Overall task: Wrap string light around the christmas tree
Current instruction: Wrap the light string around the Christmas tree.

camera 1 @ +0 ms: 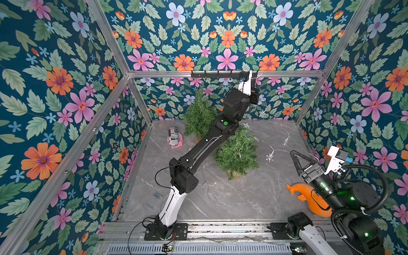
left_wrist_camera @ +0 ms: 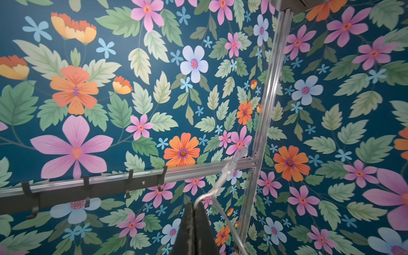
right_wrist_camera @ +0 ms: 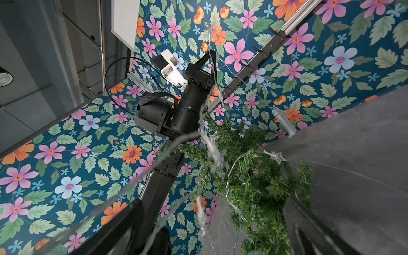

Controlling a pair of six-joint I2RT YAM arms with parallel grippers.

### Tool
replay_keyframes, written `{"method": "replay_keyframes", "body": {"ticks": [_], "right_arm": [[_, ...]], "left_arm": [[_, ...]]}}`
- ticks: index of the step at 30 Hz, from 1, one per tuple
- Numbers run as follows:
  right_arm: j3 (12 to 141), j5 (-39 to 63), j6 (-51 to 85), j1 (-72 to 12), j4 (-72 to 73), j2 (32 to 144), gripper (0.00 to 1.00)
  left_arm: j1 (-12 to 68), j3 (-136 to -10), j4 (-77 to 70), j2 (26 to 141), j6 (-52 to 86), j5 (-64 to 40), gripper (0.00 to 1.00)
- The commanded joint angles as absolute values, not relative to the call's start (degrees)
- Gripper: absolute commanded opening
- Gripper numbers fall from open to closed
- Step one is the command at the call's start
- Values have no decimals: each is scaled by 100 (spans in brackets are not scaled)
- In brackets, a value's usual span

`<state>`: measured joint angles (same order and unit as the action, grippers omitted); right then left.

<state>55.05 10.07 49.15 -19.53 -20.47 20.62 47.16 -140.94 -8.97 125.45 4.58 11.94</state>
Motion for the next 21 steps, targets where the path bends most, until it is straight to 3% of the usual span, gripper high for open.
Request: {"method": "replay_keyframes", "body": {"ticks": [1, 13, 21], "right_arm": [[5466, 967, 4827, -1958, -2170, 1826, 100], [5411, 1225, 4357, -1959, -2449, 1472, 99], [4848, -217, 1742, -1954, -1629, 1552, 99]], "left_arm": [[4638, -14142, -958, 12603, 656, 1365, 0], [4495, -14317, -925, 12782, 799, 1142, 0], [4516, -14008, -1544, 12475, 510, -501, 0]]}}
